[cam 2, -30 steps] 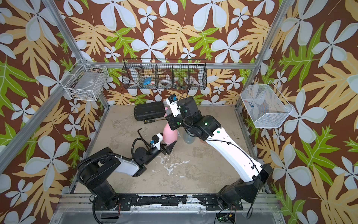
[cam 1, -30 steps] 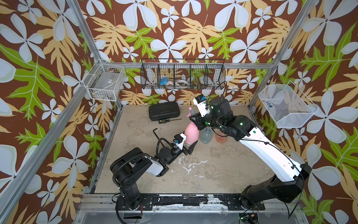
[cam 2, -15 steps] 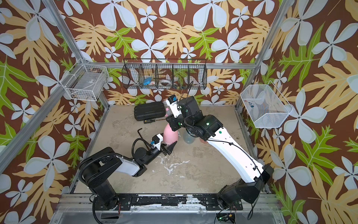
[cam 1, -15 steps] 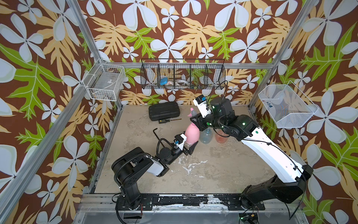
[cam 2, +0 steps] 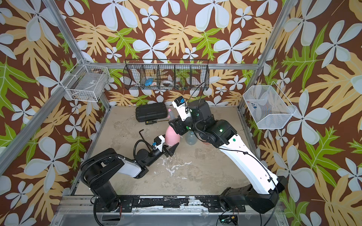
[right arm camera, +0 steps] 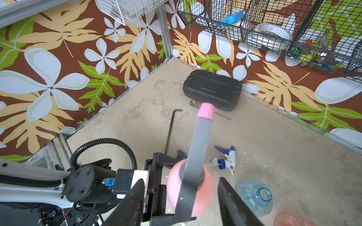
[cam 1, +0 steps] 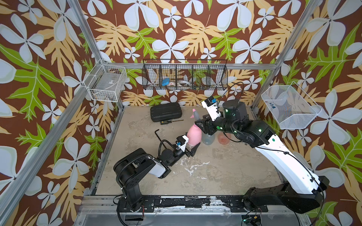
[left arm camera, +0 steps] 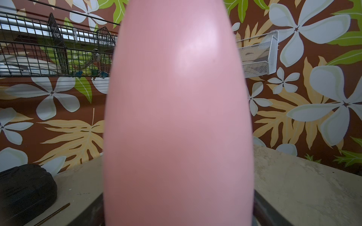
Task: Attach spray nozzles to spray bottles
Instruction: Screw the spray nozzle on the spray bottle.
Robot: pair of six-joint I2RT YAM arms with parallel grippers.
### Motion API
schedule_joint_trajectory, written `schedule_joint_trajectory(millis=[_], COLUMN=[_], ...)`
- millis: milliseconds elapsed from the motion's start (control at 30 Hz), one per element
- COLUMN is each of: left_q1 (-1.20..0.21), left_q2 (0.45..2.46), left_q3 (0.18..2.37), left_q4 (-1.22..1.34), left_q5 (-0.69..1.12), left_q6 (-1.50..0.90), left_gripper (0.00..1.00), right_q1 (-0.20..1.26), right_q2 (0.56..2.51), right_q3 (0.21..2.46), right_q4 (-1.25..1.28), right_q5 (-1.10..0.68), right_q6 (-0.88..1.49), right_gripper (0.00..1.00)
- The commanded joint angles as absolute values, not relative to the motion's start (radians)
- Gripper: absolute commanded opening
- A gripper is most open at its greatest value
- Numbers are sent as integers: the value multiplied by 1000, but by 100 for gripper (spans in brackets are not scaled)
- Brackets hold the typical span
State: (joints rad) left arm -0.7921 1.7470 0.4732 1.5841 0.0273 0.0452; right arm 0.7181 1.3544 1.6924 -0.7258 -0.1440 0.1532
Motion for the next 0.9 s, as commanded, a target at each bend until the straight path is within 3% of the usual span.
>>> schedule_joint_trajectory(millis=[0, 333, 867], left_q1=[-792, -793, -793], left_q2=[1749, 1735, 1731], left_q3=[472, 482, 468], left_q4=[1827, 1792, 1781], left_q5=[25, 32, 29], left_q6=[32, 35, 33], left_gripper=[58, 58, 58], right_q1=[718, 728, 800], right_q2=[1341, 1361, 1470], right_q3=[1669, 1646, 1740], right_q4=[-693, -652, -628], right_q5=[-206, -294, -270], right_q6=[147, 197, 222], right_gripper=[62, 61, 59])
